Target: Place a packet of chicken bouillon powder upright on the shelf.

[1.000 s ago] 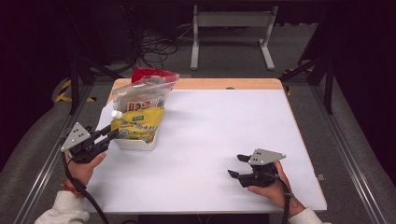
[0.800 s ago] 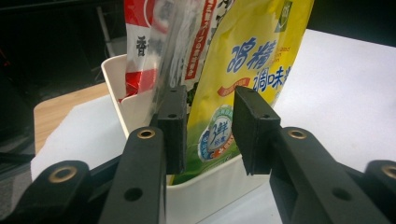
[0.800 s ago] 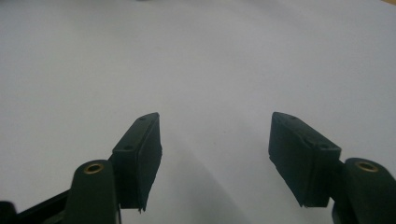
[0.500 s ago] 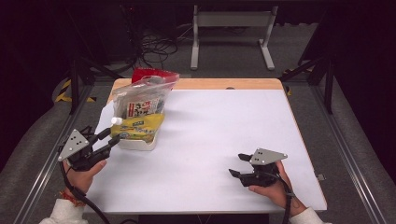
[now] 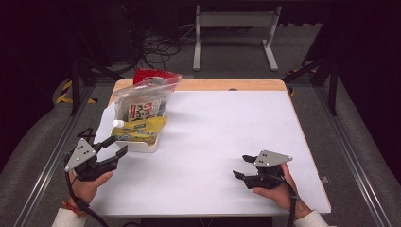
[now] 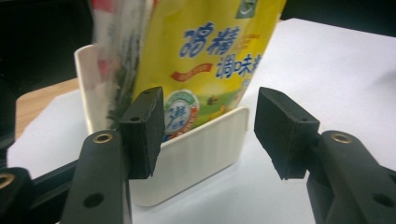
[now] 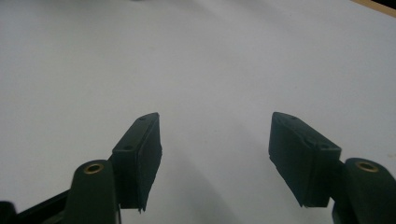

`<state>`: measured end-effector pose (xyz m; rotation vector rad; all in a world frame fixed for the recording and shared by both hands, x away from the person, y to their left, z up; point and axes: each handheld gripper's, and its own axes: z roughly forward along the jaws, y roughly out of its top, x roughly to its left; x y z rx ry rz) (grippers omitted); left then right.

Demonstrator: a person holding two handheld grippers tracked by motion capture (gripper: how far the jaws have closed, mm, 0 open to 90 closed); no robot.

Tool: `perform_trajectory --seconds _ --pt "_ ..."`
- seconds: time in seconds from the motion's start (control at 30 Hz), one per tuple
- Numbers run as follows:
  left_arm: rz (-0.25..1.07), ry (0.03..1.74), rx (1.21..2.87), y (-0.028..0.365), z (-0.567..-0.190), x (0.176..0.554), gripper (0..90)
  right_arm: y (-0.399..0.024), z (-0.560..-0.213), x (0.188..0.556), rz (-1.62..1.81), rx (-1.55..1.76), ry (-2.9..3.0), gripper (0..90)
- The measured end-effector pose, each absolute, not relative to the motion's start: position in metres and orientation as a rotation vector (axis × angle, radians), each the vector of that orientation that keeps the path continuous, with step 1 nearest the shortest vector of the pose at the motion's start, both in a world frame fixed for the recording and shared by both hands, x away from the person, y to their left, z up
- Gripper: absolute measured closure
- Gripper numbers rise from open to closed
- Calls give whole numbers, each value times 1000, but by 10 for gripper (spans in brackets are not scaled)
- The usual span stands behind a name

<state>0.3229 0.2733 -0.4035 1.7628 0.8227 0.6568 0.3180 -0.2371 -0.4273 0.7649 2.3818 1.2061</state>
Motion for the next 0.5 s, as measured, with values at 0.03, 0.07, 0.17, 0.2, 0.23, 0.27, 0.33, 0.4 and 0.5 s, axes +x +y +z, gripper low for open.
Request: perform_trajectory --seconds 0.03,0.07,0.17,0.2,0.23,0.27,0.33,0.4,0.5 --pt "657 805 1780 269 -404 322 433 -237 -427 318 1208 765 2380 342" --pt "657 805 1780 269 -404 322 430 -238 -426 318 1207 765 2379 341" --pt "645 787 1788 261 -404 319 420 -239 -425 317 1206 766 2370 338" --pt "642 782 1798 260 -405 318 405 -240 -425 317 1200 766 2369 337" --pt "642 782 1798 260 -405 318 398 -240 -425 317 1200 766 2369 337" --pt "636 777 1805 256 -405 317 398 -241 -425 316 1197 766 2367 336" --pt "631 768 1812 252 -406 316 385 -243 -425 315 1187 767 2361 333" --pt "612 762 1826 244 -409 314 376 -245 -425 314 1171 763 2352 329" --pt "602 729 1869 230 -413 311 357 -248 -425 312 1150 756 2348 323"
